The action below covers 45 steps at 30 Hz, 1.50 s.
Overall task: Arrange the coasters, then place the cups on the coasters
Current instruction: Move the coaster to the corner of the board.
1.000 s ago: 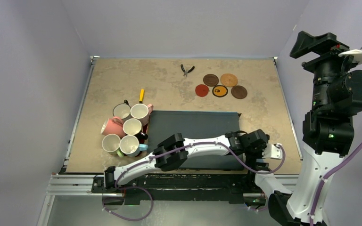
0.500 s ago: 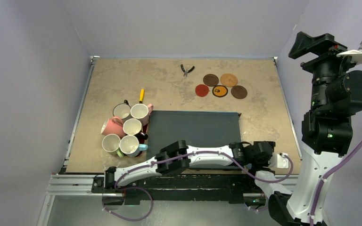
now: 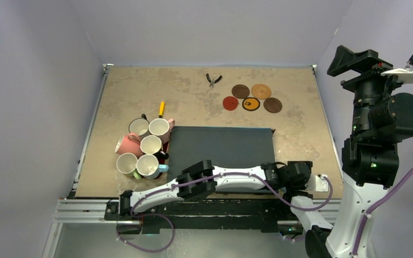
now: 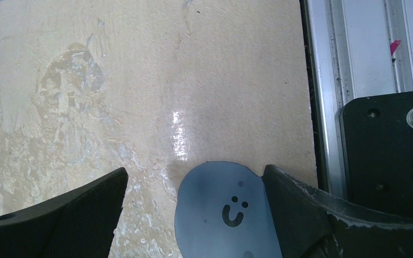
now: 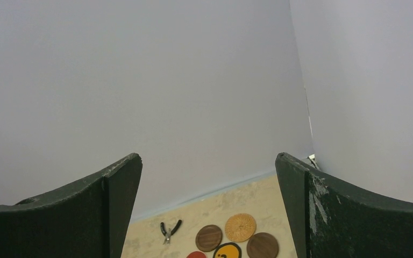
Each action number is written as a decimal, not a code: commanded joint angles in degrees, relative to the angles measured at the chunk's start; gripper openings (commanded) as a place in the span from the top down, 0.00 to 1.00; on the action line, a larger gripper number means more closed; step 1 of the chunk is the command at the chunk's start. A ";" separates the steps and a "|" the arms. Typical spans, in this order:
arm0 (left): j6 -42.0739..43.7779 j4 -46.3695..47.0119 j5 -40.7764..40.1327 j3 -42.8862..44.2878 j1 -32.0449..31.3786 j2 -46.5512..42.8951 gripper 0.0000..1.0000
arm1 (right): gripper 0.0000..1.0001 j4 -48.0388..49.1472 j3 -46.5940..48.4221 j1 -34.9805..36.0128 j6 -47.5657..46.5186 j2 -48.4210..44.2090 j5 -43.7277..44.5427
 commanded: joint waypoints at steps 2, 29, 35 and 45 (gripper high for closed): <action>5.43 -24.14 1.77 -8.68 1.08 -0.11 0.07 | 0.02 3.59 -1.29 -0.10 0.30 0.25 -1.08; 7.52 -5.20 -7.84 -12.72 7.71 -4.22 0.07 | 0.02 4.83 -3.59 -0.05 0.72 0.87 -3.06; 8.42 -3.12 -7.55 -12.25 10.32 -5.17 0.07 | 0.02 4.99 -4.86 -0.06 1.03 0.52 -3.23; 9.02 -4.31 -5.17 -4.34 12.35 -3.27 0.06 | 0.02 5.04 -4.95 -0.09 1.33 0.46 -3.58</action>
